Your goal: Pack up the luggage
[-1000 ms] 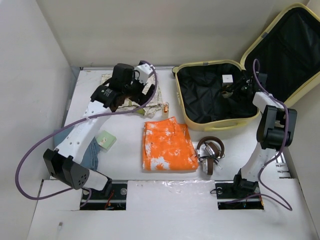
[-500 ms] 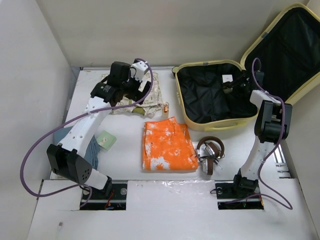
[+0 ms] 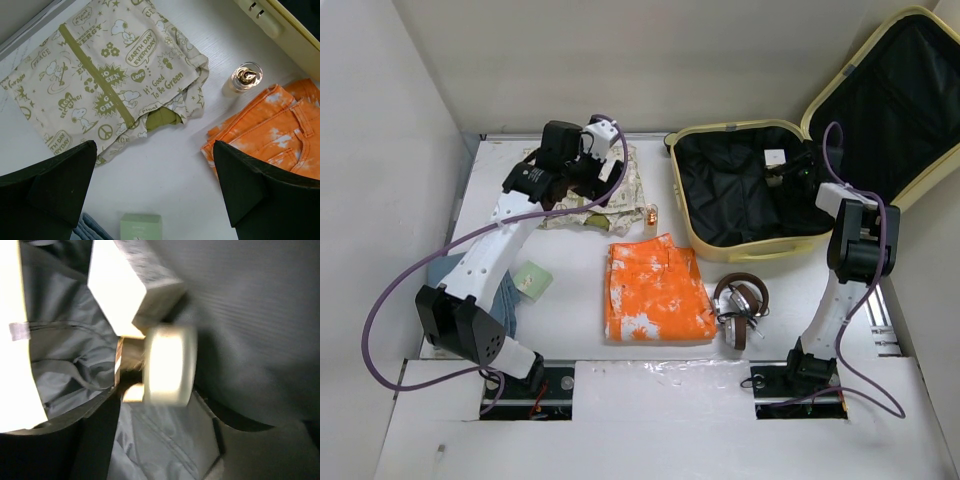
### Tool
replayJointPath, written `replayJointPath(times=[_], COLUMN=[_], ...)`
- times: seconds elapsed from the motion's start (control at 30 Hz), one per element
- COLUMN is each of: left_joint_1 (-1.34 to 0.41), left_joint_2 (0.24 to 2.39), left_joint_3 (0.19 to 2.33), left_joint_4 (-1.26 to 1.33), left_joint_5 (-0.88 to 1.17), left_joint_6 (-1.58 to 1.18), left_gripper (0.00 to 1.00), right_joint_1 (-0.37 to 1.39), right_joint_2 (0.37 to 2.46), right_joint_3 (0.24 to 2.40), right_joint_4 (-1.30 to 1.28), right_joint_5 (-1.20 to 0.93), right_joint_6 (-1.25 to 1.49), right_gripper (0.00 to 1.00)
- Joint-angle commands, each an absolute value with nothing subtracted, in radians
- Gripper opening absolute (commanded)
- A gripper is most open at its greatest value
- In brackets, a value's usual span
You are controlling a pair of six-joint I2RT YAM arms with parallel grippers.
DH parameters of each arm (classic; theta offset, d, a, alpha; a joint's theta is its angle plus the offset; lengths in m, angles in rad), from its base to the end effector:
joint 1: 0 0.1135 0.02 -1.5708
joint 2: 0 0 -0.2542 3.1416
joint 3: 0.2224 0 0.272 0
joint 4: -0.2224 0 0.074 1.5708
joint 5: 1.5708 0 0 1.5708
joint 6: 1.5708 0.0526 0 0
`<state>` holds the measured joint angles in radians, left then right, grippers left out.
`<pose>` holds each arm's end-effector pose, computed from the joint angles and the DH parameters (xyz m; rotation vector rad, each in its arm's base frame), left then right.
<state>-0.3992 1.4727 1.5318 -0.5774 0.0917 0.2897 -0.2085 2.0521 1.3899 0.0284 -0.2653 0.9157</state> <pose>0.3355 -0.1468 0.3794 0.7582 1.9485 -0.1622 0.4767 -0.0868 0.1491 1.0751 1.9931 0.6788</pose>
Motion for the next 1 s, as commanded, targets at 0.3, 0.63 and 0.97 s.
replayJointPath(times=[0.3,0.63,0.97], left_joint_1=[-0.397,-0.397,-0.397], left_joint_2=[1.439,1.421,1.420], left_joint_3=[1.574,1.583,1.592], left_joint_4=[-0.552,-0.552,-0.552], left_joint_5=[0.106,0.124,0.124], left_joint_6=[0.299,0.317,0.339], left_gripper=[1.00,1.00,1.00], right_joint_1=[-0.233,-0.116,-0.084], right_joint_2=[1.980,1.852,2.224], right_joint_3=[1.357,1.454,2.218], right_joint_4=[-0.170,-0.357,-0.975], right_joint_5=[-0.149,0.001,0.107], right_joint_6=[0.971,0.752,0.147], right_gripper=[0.75,0.73,0.77])
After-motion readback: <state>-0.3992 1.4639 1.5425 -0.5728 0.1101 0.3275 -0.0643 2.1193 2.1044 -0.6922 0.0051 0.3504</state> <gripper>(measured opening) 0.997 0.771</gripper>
